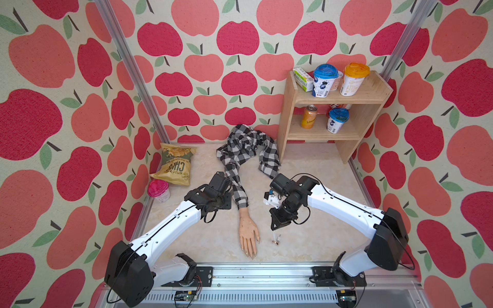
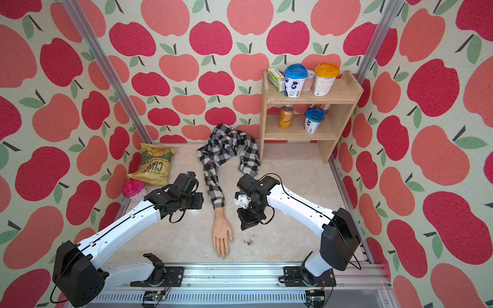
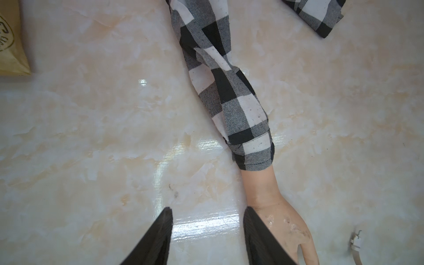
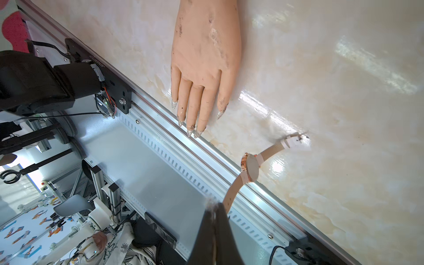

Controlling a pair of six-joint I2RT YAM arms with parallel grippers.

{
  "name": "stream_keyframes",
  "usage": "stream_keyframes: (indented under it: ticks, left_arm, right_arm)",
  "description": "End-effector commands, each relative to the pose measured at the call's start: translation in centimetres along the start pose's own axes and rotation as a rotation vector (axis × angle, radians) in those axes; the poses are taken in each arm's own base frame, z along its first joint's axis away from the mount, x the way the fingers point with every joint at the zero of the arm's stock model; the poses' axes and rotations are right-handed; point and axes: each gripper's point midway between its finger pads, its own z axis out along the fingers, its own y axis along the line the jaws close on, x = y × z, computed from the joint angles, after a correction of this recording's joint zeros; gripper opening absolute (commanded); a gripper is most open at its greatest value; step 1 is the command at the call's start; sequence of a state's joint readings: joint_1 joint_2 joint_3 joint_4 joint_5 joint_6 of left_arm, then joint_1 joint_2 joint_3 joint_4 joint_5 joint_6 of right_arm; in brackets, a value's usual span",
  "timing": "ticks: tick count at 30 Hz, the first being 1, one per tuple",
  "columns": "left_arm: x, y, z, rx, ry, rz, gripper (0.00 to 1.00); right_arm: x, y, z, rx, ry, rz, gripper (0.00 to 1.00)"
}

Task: Take off the watch
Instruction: Place the watch at the center of the board.

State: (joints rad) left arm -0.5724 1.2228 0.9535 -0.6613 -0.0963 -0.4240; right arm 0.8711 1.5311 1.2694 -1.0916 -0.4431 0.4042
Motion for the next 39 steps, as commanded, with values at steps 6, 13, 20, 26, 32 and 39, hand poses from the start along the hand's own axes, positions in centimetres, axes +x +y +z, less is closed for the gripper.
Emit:
stream_keyframes:
  ticks: [6, 13, 20, 26, 32, 39]
  left_arm:
    - [-2.1, -1.0, 0.6, -0.012, -0.019, 0.035, 0.53]
    - [-2.1, -0.7, 0.6, -0.033, -0.016, 0.058, 0.53]
    - [-1.3, -1.2, 0.7, -0.010, -0.019, 0.038, 0.53]
    - [-1.2, -1.4, 0.8, -0.008, -0.029, 0.046, 0.53]
    - [-1.4, -1.5, 0.7, -0.007, -0.030, 0.040, 0.53]
    - [-2.3, -1.6, 0.4, -0.007, -0.040, 0.045, 0.54]
  right_arm:
    - [-3.9, 0.0, -2.6, -0.181, -0.090, -0.042, 0.00]
    - [-3.2, 1.5, -1.6, -0.232, -0.042, -0.056, 0.00]
    - [2.0, 5.5, -1.3, -0.298, 0.020, -0.078, 0.00]
    - [3.5, 5.3, -0.6, -0.400, 0.057, -0.045, 0.00]
    - [-1.8, 1.2, -0.3, -0.430, 0.025, 0.015, 0.00]
    - [-7.9, -3.1, 2.0, -0.404, 0.030, 0.019, 0.00]
